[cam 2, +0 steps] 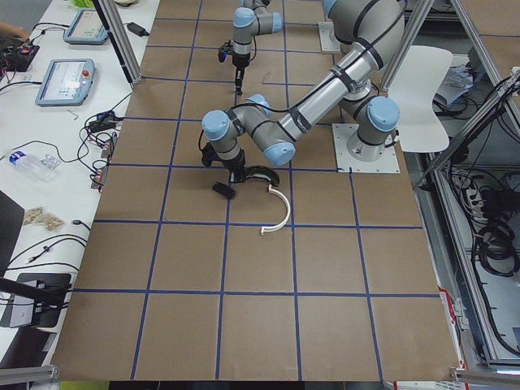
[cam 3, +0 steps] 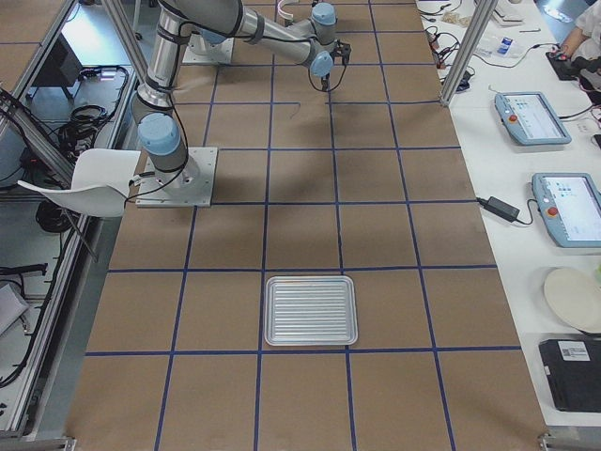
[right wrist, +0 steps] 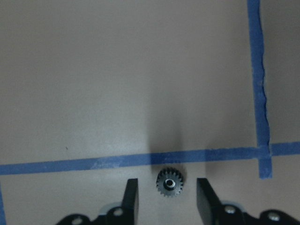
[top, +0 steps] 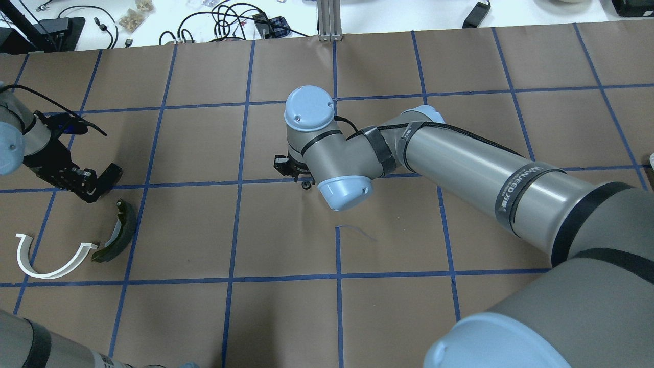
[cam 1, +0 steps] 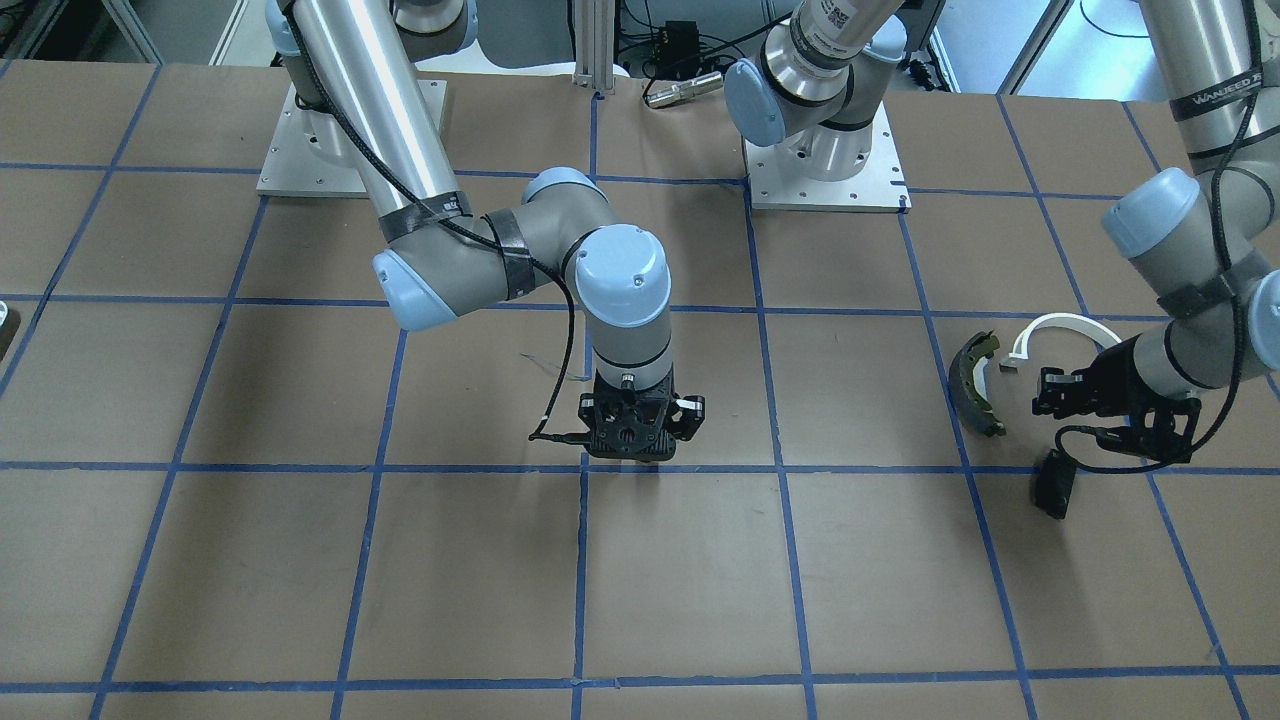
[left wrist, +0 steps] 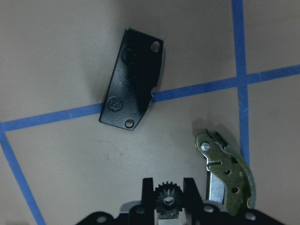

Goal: Place bearing gear from tray to pile

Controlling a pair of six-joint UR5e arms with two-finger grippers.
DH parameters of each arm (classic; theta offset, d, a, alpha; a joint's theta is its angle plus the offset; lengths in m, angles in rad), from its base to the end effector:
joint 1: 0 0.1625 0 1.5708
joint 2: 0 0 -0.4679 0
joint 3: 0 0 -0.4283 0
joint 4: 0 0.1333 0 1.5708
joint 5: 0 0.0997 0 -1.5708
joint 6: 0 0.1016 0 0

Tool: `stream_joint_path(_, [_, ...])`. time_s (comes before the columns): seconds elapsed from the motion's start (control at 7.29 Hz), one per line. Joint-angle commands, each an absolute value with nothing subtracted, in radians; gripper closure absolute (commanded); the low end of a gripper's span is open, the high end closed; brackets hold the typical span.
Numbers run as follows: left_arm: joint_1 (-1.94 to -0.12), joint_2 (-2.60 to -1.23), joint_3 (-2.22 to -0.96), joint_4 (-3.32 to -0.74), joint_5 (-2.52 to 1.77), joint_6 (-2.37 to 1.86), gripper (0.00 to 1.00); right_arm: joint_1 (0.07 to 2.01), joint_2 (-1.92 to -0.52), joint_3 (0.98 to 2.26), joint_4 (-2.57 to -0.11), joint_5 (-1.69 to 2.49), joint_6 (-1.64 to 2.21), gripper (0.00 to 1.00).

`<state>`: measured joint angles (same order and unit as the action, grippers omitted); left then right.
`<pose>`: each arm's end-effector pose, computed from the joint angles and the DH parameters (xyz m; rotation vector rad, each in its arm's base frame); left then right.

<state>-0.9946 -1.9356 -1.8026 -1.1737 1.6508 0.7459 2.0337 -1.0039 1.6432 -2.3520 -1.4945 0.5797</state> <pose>0.2213 -0.5704 0.2399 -0.2721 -3.0537 -0.3176 0.4424 -0.5705 0.2155 0.1671 2.9976 -0.1280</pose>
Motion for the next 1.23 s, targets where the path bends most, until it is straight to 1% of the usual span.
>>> stream_joint_path(0.0, [-0.991,-1.951,-1.821,-1.161,1.649,0.746,0.97,1.972,-1.079,1.602,-2.208,-1.486,0.524,0.00])
stream_joint_path(0.14, [-0.991,-1.953,-1.821,-1.161,1.649,0.746,0.65,1.906,-1.157,1.576,-2.059,-1.494,0.443,0.00])
stream_joint_path(0.27, [-0.991,-1.953,-1.822,-1.161,1.649,0.746,0.11,1.851,-1.254,1.574,-1.917,-1.497,0.319,0.00])
stream_joint_path(0.41, [-0.991,-1.950,-1.818,-1.161,1.651,0.746,0.07,1.786,-1.355,1.572,-1.773,-1.525,0.213,0.00])
stream_joint_path(0.55, [-0.991,-1.947,-1.810,-1.161,1.652,0.742,0.00,1.725,-1.455,1.574,-1.675,-1.535,0.163,0.00])
stream_joint_path(0.69, [-0.996,-1.921,-1.798,-1.161,1.664,0.742,0.00,1.689,-1.533,1.574,-1.593,-1.540,0.158,0.00])
stream_joint_path(0.82, [-1.009,-1.896,-1.775,-1.169,1.708,0.735,0.00,1.680,-1.580,1.574,-1.503,-1.540,0.160,0.00])
stream_joint_path(0.96, [-1.034,-1.876,-1.743,-1.178,1.706,0.730,0.00,1.680,-1.588,1.572,-1.499,-1.539,0.158,0.00])
stream_joint_path(1.1, [-1.095,-1.856,-1.717,-1.181,1.703,0.692,0.00,1.680,-1.588,1.574,-1.503,-1.540,0.158,0.00])
